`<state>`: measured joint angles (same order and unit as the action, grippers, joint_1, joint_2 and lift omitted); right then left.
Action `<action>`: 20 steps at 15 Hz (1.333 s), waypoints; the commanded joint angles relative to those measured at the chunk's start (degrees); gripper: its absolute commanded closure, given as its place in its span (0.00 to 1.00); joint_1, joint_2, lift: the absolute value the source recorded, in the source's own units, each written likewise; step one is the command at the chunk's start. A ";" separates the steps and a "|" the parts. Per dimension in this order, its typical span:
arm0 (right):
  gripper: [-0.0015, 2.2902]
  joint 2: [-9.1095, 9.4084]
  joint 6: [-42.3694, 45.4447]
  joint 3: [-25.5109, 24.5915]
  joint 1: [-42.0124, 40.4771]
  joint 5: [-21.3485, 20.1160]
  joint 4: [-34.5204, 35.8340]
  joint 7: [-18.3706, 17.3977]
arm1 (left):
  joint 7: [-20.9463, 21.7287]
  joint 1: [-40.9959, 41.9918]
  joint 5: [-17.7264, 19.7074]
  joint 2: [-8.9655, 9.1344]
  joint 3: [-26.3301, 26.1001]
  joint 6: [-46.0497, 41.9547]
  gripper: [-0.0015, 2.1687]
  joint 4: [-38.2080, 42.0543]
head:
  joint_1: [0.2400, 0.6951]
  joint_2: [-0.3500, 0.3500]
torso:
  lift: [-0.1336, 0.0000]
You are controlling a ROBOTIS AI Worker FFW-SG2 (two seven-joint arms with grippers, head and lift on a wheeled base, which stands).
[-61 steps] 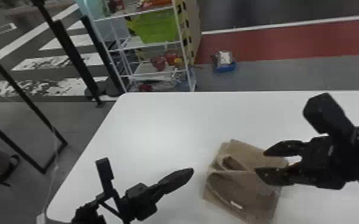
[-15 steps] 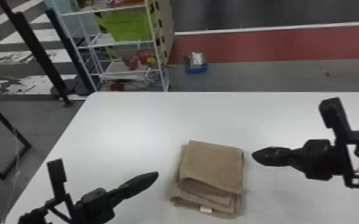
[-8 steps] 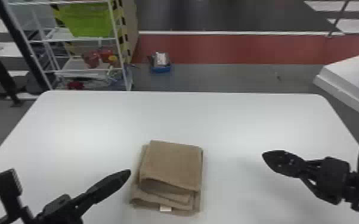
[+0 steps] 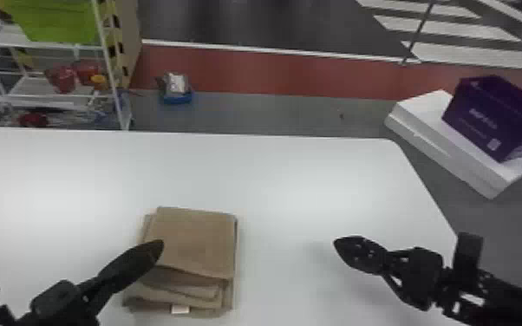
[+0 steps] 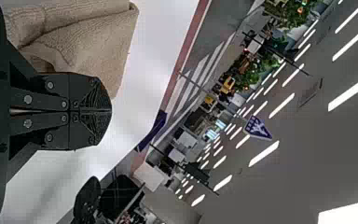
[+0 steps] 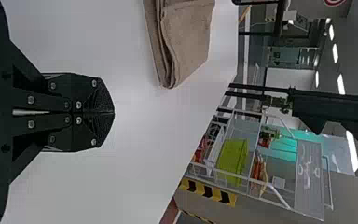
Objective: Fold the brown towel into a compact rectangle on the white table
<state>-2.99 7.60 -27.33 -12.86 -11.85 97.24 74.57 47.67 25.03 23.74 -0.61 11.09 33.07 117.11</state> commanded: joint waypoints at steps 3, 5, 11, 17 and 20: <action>0.81 -0.27 1.58 -1.50 -0.59 1.56 -1.17 0.76 | -0.73 -3.49 -5.20 0.00 -3.27 -0.24 0.67 -4.35 | 1.00 0.21 | 0.08; 0.81 -1.14 2.46 -2.21 -0.59 2.71 -2.05 1.02 | -0.82 -3.67 -6.87 0.00 -3.53 -0.59 0.67 -5.67 | 1.00 0.19 | 0.08; 0.81 -1.85 2.63 -1.85 0.29 3.59 -3.02 1.20 | -0.64 -2.35 -7.40 -0.27 -1.33 -2.52 0.67 -7.34 | 1.00 0.17 | 0.08; 0.81 -1.93 2.63 -1.15 1.17 3.59 -3.54 1.20 | -0.64 -1.30 -7.84 -0.53 -1.07 -4.10 0.67 -9.36 | 1.00 0.22 | 0.08; 0.81 -2.11 2.46 -1.41 1.26 4.29 -3.46 1.55 | -0.47 -1.21 -7.66 -0.53 -1.24 -3.93 0.67 -8.30 | 1.00 0.22 | 0.08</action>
<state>-4.98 10.22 -28.51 -11.65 -7.95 93.72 75.99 47.12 23.74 15.92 -1.14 9.88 28.99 107.98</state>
